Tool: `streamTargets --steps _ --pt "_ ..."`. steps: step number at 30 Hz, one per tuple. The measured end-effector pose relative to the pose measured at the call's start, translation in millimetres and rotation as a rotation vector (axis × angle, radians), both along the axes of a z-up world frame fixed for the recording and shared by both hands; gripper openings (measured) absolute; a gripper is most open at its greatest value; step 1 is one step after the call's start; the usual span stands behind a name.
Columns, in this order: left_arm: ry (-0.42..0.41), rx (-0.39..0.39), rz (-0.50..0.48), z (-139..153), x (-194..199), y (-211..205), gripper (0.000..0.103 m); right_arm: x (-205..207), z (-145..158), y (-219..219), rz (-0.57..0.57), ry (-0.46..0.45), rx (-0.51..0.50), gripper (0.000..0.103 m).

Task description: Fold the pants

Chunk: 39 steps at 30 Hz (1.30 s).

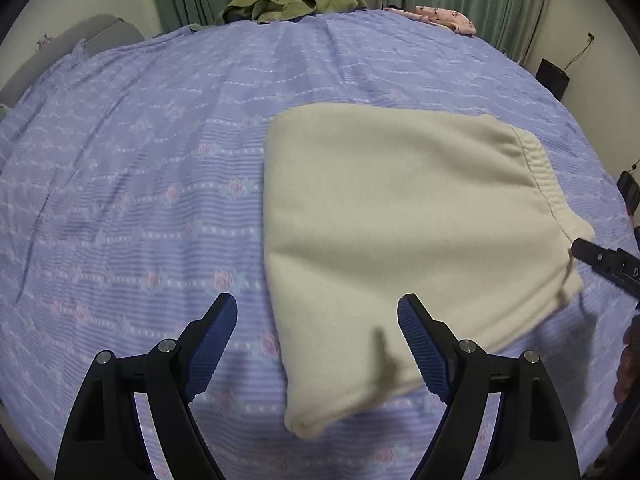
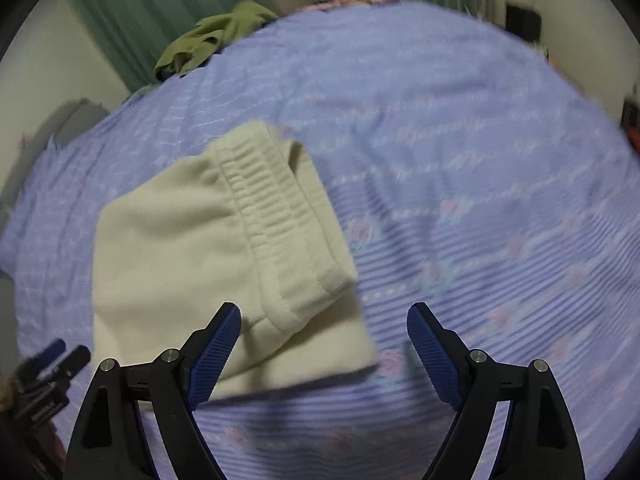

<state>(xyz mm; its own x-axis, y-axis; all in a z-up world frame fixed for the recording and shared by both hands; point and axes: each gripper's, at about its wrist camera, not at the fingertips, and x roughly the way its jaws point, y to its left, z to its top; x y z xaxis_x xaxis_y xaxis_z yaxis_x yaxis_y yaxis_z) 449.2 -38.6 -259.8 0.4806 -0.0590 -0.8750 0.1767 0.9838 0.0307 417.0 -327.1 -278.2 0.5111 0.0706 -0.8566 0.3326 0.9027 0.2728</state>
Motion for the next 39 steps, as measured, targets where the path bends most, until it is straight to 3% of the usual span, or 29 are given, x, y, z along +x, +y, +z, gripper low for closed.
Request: streamTargets --steps 7,12,16,18,21,25,29,33,36,39 --pt "-0.004 -0.002 0.029 -7.8 15.0 1.5 0.083 20.2 -22.9 -2.5 0.025 0.013 0.028 0.086" --pt "0.020 -0.069 0.018 -9.5 26.7 8.4 0.083 19.0 -46.3 -18.5 -0.045 0.022 0.235 0.086" --pt "0.012 -0.056 -0.021 -8.2 28.6 2.4 0.083 18.7 -57.2 -17.0 -0.059 0.016 0.303 0.086" --pt "0.011 -0.043 -0.054 -9.2 29.8 -2.3 0.083 20.0 -59.4 -18.2 -0.057 0.026 0.354 0.077" --pt "0.020 -0.075 -0.054 -9.5 33.5 0.4 0.083 20.7 -51.3 -16.5 -0.035 0.041 0.377 0.055" --pt "0.045 -0.199 -0.001 -11.1 44.1 19.1 0.085 18.1 -25.2 1.5 0.006 -0.010 0.281 0.052" --pt "0.083 -0.229 -0.029 -23.2 54.8 18.1 0.085 26.9 -51.9 0.3 -0.039 0.044 0.245 0.066" --pt "0.113 -0.263 -0.008 -38.5 75.8 24.8 0.085 40.5 -56.9 0.1 -0.045 0.058 0.238 0.065" --pt "0.127 -0.332 0.051 -45.8 93.6 40.4 0.085 46.0 -42.8 18.5 0.016 0.076 0.094 0.059" --pt "0.229 -0.420 0.088 -69.8 109.3 47.4 0.084 49.3 -33.3 33.5 0.042 0.079 -0.026 0.058"
